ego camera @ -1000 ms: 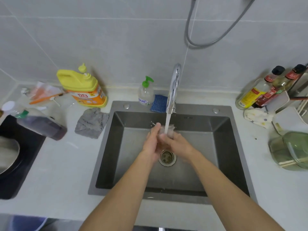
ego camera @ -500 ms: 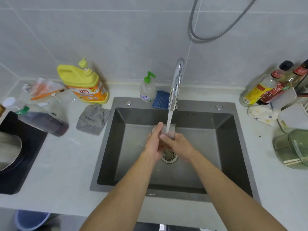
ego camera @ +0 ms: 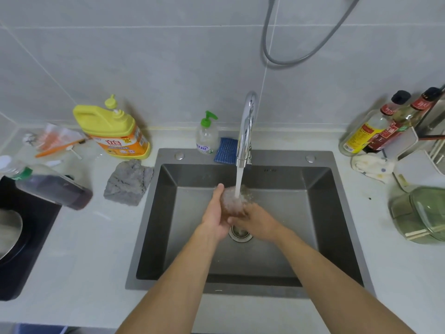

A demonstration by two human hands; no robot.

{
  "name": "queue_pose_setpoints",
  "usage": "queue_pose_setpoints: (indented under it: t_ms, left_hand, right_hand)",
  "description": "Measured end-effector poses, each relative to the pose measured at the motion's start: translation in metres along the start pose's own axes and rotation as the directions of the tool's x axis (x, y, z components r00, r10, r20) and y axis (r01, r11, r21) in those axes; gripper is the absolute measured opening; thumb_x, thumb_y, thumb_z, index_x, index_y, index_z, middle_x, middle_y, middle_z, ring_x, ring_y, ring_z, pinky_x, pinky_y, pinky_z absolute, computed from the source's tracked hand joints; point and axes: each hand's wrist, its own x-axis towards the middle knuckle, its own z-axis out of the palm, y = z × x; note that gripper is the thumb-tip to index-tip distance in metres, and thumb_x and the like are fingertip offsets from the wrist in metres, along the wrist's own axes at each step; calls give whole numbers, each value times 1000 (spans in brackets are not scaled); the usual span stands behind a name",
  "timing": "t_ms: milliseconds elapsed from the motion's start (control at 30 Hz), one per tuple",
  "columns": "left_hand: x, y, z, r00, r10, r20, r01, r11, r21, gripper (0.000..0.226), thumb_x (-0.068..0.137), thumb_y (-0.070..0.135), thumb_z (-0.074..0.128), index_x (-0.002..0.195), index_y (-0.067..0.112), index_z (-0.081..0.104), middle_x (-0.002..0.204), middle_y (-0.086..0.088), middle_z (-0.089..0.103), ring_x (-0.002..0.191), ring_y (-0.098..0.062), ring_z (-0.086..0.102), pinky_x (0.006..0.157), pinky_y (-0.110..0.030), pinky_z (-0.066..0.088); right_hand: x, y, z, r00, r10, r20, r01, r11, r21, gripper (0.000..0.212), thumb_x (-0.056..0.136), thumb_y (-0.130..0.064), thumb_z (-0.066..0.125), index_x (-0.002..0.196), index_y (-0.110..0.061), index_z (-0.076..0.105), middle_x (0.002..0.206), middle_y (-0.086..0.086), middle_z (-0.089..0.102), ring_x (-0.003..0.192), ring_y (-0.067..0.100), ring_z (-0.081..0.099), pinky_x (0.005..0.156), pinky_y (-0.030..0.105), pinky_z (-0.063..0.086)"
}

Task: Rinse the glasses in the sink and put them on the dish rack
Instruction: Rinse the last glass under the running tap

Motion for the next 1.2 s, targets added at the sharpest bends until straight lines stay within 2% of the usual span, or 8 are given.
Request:
queue_pose_setpoints:
  t_ms: [233, 367, 467, 633, 767, 967, 1133, 1200]
  left_hand:
    - [2, -8, 6, 999, 7, -39, -6, 999, 38, 46, 91, 51, 72, 69, 12, 83, 81, -10, 79, 74, -20, 76, 81, -35, 58]
    - [0, -4, 3, 999, -11, -53, 13, 999, 32, 53, 90, 55, 73, 101, 3, 77, 99, -16, 80, 82, -27, 78, 78, -37, 62]
    - [6, -10, -3, 997, -31, -72, 32, 999, 12, 52, 89, 58, 72, 87, 7, 82, 91, -14, 80, 71, -23, 77, 66, -32, 61]
    - [4, -9, 1, 999, -16, -51, 18, 1000, 23, 51, 94, 52, 67, 68, 10, 80, 74, -11, 76, 63, -23, 73, 71, -36, 56]
    - [1, 0, 5, 998, -32, -61, 31, 999, -17, 51, 92, 56, 69, 94, 5, 79, 94, -16, 79, 74, -30, 76, 61, -36, 60]
    - [-1, -6, 0, 997, -22, -80, 25, 999, 31, 44, 90, 48, 76, 97, 4, 74, 84, -15, 79, 76, -26, 77, 76, -40, 60]
    - [-4, 2, -6, 995, -89, -53, 90, 996, 10, 60, 94, 58, 66, 111, 1, 75, 105, -18, 79, 83, -31, 77, 69, -37, 64]
    - [-2, -2, -10, 995, -73, -67, 72, 997, -4, 60, 92, 58, 69, 107, 0, 76, 101, -18, 79, 89, -30, 76, 81, -39, 64]
  right_hand:
    - [7, -12, 0, 996, 37, -85, -18, 976, 215, 23, 105, -28, 55, 90, -23, 73, 93, -7, 78, 92, 4, 73, 102, 35, 53]
    - [-4, 0, -3, 998, -9, 57, 11, 999, -39, 24, 103, -31, 59, 125, -28, 70, 103, -25, 70, 108, 2, 64, 106, 29, 47]
    - [-5, -2, 1, 999, -35, -28, 30, 989, -146, 22, 104, -41, 55, 117, -32, 71, 95, -22, 70, 94, 1, 66, 96, 30, 52]
    - [-1, -11, 11, 994, 67, -81, -44, 965, 259, 29, 106, -33, 53, 114, -15, 75, 102, -1, 79, 93, 7, 73, 93, 32, 58]
    - [-6, 2, 7, 999, -41, -5, 40, 990, -134, 27, 103, -29, 59, 129, -27, 67, 113, -15, 72, 99, 0, 63, 97, 23, 49]
    - [0, -9, 8, 997, 2, -76, 11, 986, 167, 21, 105, -28, 55, 97, -32, 74, 95, -11, 77, 93, 6, 72, 98, 35, 55]
    - [0, 5, 9, 999, -14, 36, 21, 982, -188, 26, 102, -44, 56, 123, -34, 68, 121, -9, 73, 121, 10, 61, 125, 38, 20]
    - [2, -2, 9, 999, -38, 8, 39, 993, -114, 17, 104, -40, 54, 103, -35, 70, 103, -10, 75, 102, 3, 67, 115, 39, 37]
